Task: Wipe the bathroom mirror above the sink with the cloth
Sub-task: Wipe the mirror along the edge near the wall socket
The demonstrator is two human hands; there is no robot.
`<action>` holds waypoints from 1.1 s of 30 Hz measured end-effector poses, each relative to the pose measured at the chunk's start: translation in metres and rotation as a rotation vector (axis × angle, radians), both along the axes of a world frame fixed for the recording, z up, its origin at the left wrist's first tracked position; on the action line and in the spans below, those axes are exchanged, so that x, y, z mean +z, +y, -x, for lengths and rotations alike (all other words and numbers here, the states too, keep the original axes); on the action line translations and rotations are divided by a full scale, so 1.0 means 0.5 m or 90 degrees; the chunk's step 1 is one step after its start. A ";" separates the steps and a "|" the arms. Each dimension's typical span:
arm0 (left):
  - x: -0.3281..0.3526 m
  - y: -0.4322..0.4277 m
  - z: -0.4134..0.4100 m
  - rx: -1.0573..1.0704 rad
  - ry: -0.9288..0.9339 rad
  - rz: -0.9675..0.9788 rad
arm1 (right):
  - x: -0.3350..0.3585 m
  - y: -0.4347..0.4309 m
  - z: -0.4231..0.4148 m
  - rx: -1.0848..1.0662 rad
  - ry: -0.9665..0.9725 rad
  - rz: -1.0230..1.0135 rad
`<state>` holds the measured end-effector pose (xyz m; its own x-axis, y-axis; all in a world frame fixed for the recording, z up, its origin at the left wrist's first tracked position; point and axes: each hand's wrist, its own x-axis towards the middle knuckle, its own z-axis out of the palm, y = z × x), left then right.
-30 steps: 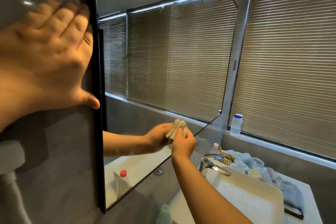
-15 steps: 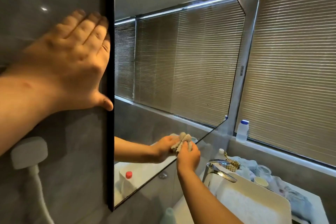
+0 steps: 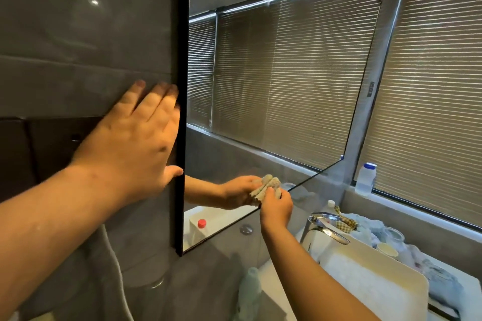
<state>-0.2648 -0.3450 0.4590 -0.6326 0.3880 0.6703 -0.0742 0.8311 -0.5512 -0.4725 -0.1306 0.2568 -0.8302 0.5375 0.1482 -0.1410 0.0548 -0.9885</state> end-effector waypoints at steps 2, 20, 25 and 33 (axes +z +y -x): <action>-0.009 -0.005 -0.005 0.072 -0.014 -0.002 | 0.003 -0.010 -0.024 0.012 0.042 -0.013; -0.025 -0.009 0.038 0.102 -0.048 -0.047 | 0.106 0.106 0.151 -0.095 0.005 0.009; -0.047 -0.041 0.032 0.115 -0.081 -0.061 | 0.113 0.092 0.152 -0.126 0.007 0.012; -0.261 0.277 0.490 -0.693 -0.531 -0.881 | 0.148 0.075 0.146 -0.118 0.167 -0.002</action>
<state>-0.5100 -0.2064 0.3283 -0.7946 0.3226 0.5144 0.5806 0.1556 0.7992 -0.5454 -0.0933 0.3307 -0.6515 0.6752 0.3459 -0.3784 0.1059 -0.9196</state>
